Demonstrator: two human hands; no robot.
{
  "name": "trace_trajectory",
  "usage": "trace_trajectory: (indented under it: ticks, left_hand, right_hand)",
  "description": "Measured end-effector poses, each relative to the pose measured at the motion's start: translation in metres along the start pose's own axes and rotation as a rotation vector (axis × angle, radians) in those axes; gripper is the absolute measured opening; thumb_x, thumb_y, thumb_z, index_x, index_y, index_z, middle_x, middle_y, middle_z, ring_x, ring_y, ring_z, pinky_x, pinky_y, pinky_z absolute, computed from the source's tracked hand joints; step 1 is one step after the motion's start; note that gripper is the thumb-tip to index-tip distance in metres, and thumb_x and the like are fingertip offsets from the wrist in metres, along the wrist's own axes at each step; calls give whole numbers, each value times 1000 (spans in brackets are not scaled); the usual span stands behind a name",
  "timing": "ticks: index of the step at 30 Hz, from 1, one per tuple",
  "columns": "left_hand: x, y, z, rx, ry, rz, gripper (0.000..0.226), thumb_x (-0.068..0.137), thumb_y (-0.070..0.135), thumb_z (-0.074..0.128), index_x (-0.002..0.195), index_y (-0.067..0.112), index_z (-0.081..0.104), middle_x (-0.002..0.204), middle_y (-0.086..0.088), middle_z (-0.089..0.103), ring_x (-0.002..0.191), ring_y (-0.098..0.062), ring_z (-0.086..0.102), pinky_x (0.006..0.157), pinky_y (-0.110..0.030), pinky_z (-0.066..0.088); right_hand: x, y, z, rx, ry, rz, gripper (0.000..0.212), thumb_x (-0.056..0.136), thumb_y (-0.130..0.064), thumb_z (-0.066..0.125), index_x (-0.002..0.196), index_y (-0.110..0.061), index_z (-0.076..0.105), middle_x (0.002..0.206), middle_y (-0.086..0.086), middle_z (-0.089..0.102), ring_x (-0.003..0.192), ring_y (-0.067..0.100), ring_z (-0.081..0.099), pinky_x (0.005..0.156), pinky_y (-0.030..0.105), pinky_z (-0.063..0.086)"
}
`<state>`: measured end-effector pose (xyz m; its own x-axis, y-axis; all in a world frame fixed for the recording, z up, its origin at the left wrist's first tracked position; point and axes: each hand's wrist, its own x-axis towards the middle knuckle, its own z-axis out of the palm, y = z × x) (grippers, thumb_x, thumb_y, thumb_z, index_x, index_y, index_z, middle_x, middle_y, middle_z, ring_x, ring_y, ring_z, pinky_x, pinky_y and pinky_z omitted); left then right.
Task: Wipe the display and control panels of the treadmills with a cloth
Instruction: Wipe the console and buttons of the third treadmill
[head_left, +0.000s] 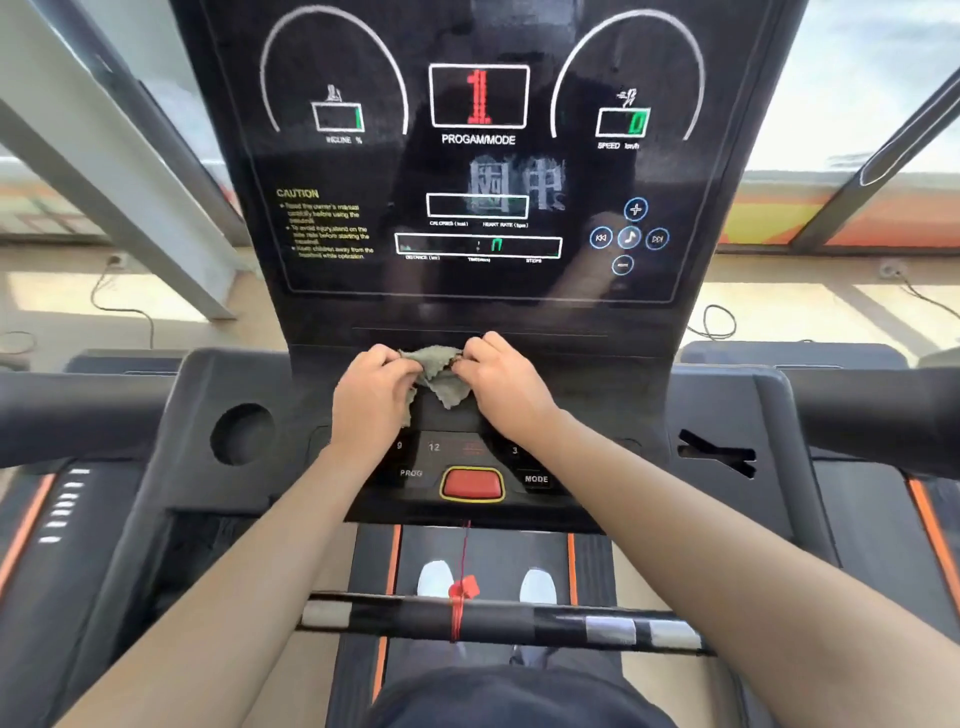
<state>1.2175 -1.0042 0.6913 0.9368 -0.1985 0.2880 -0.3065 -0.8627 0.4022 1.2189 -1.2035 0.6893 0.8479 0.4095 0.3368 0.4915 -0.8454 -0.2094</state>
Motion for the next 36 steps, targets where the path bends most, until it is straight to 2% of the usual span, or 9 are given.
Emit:
trace_trajectory:
  ticks: [6,9,12,16,20,27,34,36]
  left_hand:
    - [-30,-60,-32,41,12,-195,14,93,7,68,100,11,79,98,-5,68,90,-27,62,77,-35,47]
    - [-36,-81,-47,42,-19,-227,15,93,7,68,103,10,79,100,-5,69,91,-26,62,82,-34,47]
    - [-43,-94,-56,20,-64,-204,15,91,4,70,101,10,79,99,-5,69,91,-26,63,84,-33,49]
    - [-66,-103,-64,-1,-88,-153,18,87,-2,72,97,11,80,100,-4,72,90,-26,64,84,-37,53]
    - [-98,-100,-63,-8,-58,-116,22,86,-8,68,95,8,80,101,-5,73,90,-29,63,84,-31,50]
    - [-148,-76,-57,-73,-1,-122,26,89,7,54,95,10,79,99,-1,70,91,-22,58,82,-28,48]
    - [-123,-69,-43,-83,-12,-108,22,84,-4,73,98,12,80,97,2,69,89,-22,58,78,-32,50]
    - [-106,-68,-36,-100,-11,-101,22,84,-4,74,98,12,80,96,0,69,86,-24,58,76,-35,52]
  right_hand:
    - [38,-66,24,-38,-231,-84,21,69,0,78,81,-14,68,93,4,57,91,25,51,73,29,47]
    - [43,-87,38,20,-273,-58,31,64,3,81,86,-12,67,94,5,54,90,25,49,68,30,48]
    - [41,-98,49,50,-253,-76,29,66,6,77,86,-13,68,89,4,54,86,25,49,68,32,51]
    - [21,-108,54,105,-238,-105,32,60,8,78,82,-14,68,80,2,53,78,24,49,68,29,45]
    - [-6,-121,56,177,-232,-83,33,62,10,73,85,-13,68,83,3,53,79,24,47,68,30,45]
    - [-53,-128,52,214,-230,-67,28,71,10,70,89,-12,71,84,1,53,80,22,44,68,31,47]
    - [-31,-102,40,162,-187,41,34,64,13,72,85,-13,74,77,2,55,72,23,48,67,26,41]
    - [-15,-89,39,132,-170,82,34,65,14,72,85,-14,75,76,2,56,70,23,48,65,26,43]
